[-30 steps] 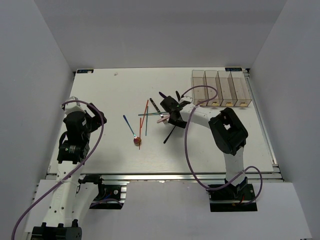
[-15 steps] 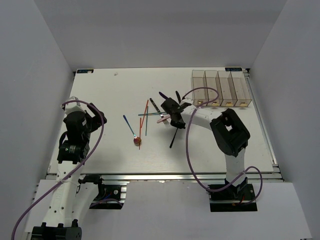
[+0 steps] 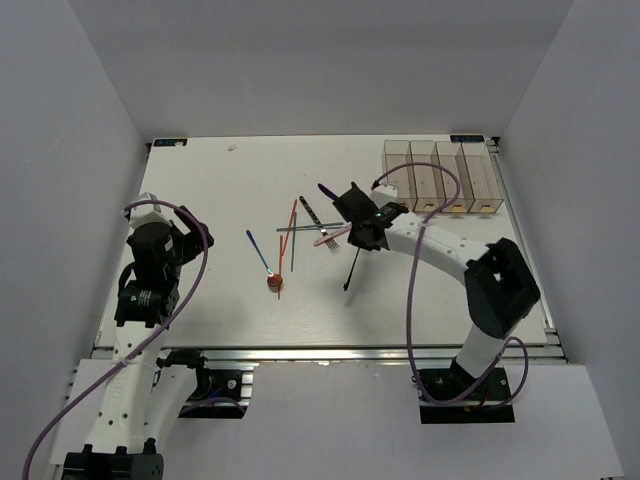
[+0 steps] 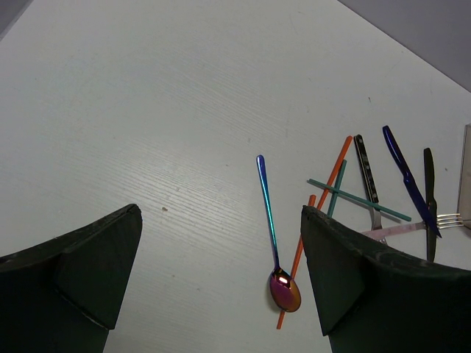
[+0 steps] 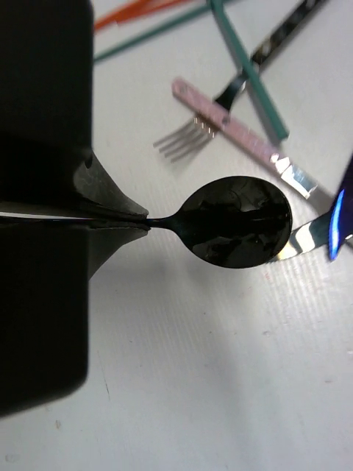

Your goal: Sort the eating utensils into containers

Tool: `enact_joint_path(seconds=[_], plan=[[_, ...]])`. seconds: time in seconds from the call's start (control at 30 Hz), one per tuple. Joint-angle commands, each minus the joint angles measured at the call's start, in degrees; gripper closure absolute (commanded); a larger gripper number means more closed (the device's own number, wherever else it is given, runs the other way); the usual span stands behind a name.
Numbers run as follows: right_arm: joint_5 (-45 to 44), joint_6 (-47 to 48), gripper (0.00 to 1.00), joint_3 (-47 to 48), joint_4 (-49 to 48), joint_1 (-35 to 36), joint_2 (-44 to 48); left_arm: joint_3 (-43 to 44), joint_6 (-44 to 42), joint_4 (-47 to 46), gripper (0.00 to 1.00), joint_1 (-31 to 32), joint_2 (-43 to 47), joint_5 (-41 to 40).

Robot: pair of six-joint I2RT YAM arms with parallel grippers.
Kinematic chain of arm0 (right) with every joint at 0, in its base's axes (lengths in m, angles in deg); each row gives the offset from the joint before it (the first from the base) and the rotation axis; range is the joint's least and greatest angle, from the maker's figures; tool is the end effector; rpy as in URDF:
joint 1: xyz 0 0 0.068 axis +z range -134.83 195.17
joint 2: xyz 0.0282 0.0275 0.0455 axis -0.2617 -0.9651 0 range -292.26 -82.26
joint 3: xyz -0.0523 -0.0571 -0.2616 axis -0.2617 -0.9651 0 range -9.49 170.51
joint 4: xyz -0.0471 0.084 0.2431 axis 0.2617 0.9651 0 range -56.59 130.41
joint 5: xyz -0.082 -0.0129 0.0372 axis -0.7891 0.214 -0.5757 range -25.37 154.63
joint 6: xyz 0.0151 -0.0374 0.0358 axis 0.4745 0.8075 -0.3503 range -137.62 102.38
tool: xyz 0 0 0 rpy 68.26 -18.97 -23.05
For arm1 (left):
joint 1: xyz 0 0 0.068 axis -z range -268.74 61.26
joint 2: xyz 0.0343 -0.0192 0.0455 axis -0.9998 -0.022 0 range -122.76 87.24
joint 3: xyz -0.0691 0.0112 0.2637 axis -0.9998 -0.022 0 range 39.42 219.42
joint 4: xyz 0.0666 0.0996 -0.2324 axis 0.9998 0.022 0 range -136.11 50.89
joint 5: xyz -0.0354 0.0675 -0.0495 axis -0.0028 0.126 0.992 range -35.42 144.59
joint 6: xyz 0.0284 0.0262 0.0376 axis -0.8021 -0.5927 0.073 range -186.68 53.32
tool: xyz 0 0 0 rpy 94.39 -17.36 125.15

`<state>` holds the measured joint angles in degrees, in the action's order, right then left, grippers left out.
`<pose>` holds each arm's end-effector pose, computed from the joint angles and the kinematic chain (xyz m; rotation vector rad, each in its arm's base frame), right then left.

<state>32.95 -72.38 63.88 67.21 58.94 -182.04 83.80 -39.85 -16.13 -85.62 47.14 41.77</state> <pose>0.2750 0.2374 0.2279 0.4094 2.3671 0.0390 0.1559 -0.0007 0.3146 -0.5501 1.9321 -0.1082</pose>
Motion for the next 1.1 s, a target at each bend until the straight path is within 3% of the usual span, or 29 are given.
enact_joint_path(seconds=[0.0, 0.13, 0.23, 0.27, 0.4, 0.43, 0.6, 0.87, 1.07], plan=[[-0.5, 5.9, 1.0, 0.3, -1.6, -0.5, 7.1, 0.0, -0.4, -0.3, 0.02, 0.0, 0.0, 0.1], [2.9, 15.1, 1.0, -1.3, -4.8, -2.7, 12.6, 0.1, -0.4, -0.3, 0.02, 0.1, -0.2, 0.0], [10.5, 29.7, 1.0, -0.2, -9.4, -9.5, 14.0, 0.2, -0.4, -0.2, 0.02, 0.1, -0.2, 0.1], [18.8, 37.8, 1.0, -0.1, -11.5, -15.0, 13.9, 0.2, -0.4, -0.3, 0.02, 0.1, -0.1, 0.2], [30.1, 48.7, 1.0, 8.6, -11.0, -27.1, 6.3, 0.0, -0.4, -0.4, 0.02, 0.1, 0.1, 0.4], [37.2, 50.3, 1.0, 12.8, -10.8, -30.2, 4.9, 0.0, -0.3, -0.4, 0.02, 0.2, 0.1, 0.6], [35.9, 56.6, 1.0, 25.6, -10.9, -31.4, -7.2, 0.0, -0.4, -0.5, 0.02, 0.8, -0.3, 1.0], [27.9, 55.3, 1.0, 46.1, -10.0, -32.3, -24.6, -0.1, -0.4, -0.4, 0.02, 1.4, -0.6, 1.0], [27.3, 53.8, 1.0, 49.2, -11.5, -32.3, -30.3, -0.2, -0.4, -0.5, 0.02, 1.4, -0.7, 1.1]])
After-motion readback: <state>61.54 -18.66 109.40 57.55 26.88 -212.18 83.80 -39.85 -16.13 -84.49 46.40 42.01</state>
